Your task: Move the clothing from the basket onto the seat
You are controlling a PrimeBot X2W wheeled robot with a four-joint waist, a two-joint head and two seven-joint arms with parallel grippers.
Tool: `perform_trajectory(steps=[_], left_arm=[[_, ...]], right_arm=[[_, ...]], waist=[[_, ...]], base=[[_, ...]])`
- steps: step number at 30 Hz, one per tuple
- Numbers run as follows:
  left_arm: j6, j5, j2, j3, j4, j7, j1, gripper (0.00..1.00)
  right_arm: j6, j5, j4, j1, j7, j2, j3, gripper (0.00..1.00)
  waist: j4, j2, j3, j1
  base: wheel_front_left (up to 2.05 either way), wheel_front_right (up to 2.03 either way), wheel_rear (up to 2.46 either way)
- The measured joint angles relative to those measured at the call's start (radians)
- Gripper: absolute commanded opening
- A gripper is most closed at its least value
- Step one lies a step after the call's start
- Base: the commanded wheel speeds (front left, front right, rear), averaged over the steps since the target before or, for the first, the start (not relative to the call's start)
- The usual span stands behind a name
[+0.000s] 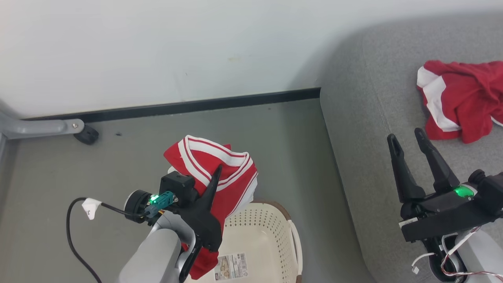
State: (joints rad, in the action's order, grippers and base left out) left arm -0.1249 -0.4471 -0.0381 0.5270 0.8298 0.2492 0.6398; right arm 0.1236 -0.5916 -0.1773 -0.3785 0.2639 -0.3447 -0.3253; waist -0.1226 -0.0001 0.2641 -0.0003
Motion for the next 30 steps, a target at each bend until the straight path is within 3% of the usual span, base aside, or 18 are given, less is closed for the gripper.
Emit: perform_trajectory(steps=[16, 30], left_arm=[[-0.007, -0.005, -0.053, 0.02, -0.198, 0.0, -0.109, 0.0], [-0.007, 0.003, -0.073, 0.105, -0.36, 0.0, -0.157, 0.0]], right_arm=[[0.0, -0.042, 0.006, 0.17, -0.005, -0.007, -0.107, 1.0], [0.0, -0.057, -0.005, 0.148, -0.007, -0.097, -0.248, 1.0]], waist=[[0.049, 0.0, -0.242, 0.0], [0.068, 0.0001, -0.29, 0.0002]], base=[[0.0, 0.0, 0.0], [0.0, 0.0, 0.0]])
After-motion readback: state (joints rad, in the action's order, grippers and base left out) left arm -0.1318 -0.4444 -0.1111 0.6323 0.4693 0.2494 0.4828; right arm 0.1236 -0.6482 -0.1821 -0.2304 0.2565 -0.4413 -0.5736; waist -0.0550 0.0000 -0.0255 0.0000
